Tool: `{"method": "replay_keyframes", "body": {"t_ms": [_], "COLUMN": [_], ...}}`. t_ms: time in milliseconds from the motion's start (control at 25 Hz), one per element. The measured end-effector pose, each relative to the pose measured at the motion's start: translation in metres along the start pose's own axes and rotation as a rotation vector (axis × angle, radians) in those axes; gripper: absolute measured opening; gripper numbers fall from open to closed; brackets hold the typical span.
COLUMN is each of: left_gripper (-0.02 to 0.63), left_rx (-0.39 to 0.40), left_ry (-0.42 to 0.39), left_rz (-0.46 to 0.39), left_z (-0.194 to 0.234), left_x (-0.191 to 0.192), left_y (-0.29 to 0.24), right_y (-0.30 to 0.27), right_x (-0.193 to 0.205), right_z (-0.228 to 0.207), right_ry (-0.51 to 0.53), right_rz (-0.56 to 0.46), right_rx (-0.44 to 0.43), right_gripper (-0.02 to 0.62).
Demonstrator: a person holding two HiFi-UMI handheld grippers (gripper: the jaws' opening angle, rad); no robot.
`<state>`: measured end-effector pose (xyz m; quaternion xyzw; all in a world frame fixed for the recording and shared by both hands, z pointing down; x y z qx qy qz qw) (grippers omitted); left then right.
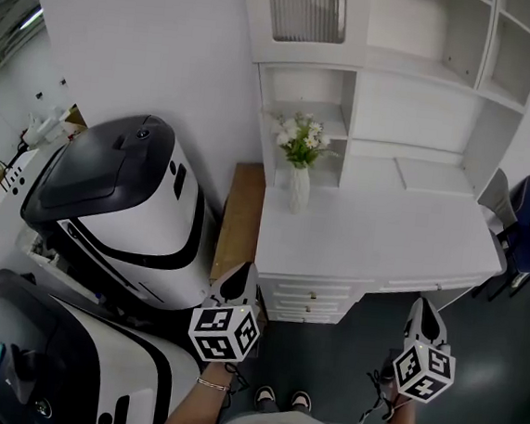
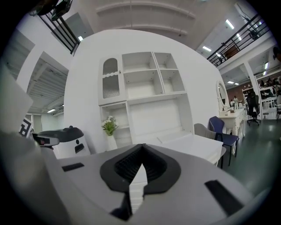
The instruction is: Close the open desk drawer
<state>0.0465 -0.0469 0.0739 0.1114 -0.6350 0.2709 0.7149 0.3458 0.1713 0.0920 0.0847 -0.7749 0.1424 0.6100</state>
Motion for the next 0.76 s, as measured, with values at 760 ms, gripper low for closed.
{"method": "replay_keyframes", "body": {"t_ms": [760], "left_gripper": [0.012], "left_rx": [-0.01], "left_ry": [0.012], "left_rz": [0.024], "left_z": [0.007], "left_x": [0.013], "left_y": [0.008], "right_y": [0.002], "right_x": [0.008], "right_z": [0.009], "right_ry": [0.02], "right_rz": [0.036], "right_rx": [-0.015], "right_gripper": [0.005]}}
Point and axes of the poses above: the fingertips, and each gripper's own axes: y backward along the fingers, z to its left, x out of its underside, the point moved 3 cm from there along y, backward along the fingers, and after that the axes turned 10 degrees about -x, right-handed, at the moved point
